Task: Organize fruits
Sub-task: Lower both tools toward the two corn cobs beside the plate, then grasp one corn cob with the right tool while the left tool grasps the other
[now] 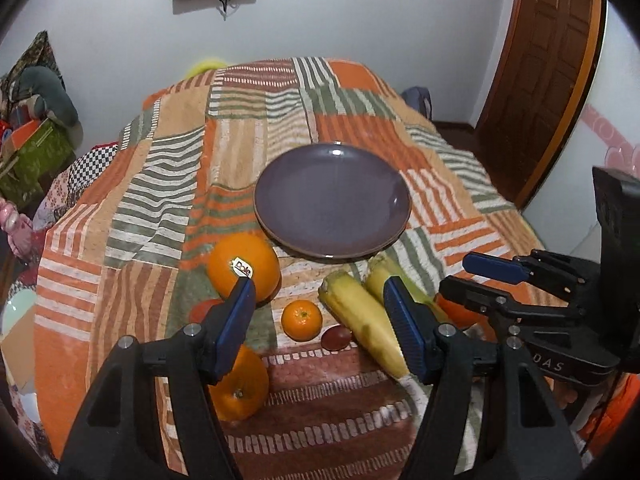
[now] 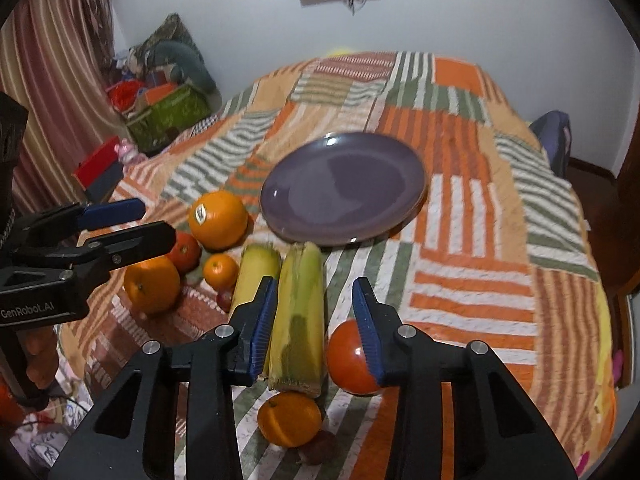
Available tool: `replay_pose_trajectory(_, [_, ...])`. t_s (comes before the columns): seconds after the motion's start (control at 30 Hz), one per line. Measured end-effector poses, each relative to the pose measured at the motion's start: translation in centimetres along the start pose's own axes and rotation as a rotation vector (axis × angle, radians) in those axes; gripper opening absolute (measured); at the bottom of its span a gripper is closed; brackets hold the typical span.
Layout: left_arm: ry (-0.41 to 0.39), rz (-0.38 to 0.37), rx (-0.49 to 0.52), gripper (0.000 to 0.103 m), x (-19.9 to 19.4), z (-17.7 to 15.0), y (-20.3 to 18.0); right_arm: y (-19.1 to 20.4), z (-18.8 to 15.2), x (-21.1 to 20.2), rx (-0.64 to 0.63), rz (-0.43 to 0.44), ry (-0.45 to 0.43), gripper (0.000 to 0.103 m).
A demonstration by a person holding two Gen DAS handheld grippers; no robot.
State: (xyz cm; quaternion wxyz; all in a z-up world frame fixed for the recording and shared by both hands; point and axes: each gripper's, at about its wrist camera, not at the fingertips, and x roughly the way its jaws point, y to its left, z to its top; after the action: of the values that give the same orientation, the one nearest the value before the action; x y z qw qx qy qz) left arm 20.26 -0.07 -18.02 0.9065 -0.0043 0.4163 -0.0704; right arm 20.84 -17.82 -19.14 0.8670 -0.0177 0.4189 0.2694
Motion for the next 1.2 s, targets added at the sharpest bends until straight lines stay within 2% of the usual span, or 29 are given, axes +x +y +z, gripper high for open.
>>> replay_pose_trajectory(0.33, [0.092, -0.008, -0.004, 0.067, 3.3, -0.6, 0.8, 0.3, 0.5, 3.6, -0.06, 0.014, 0.099, 0.034])
replay_pose_trajectory(0.47, [0.099, -0.002, 0.001, 0.067, 3.7, -0.6, 0.9, 0.3, 0.9, 4.9, -0.074, 0.038, 0.145, 0.034])
replay_pose_trajectory(0.67, [0.106, -0.01, -0.001, 0.067, 4.1, -0.6, 1.3, 1.2, 1.6, 6.4, -0.135, 0.017, 0.196, 0.034])
replay_pose_trajectory(0.8, [0.117, -0.007, -0.002, 0.067, 4.3, -0.8, 1.4, 0.5, 2.0, 7.0, -0.11, 0.036, 0.219, 0.034])
replay_pose_trajectory(1.03, [0.14, -0.008, -0.008, 0.067, 4.2, -1.1, 1.4, 1.0, 2.2, 7.6, -0.123, 0.019, 0.223, 0.034])
replay_pose_trajectory(1.2, [0.145, -0.018, -0.009, 0.067, 3.6, -1.2, 1.0, 0.7, 2.2, 6.0, -0.09, 0.023, 0.171, 0.033])
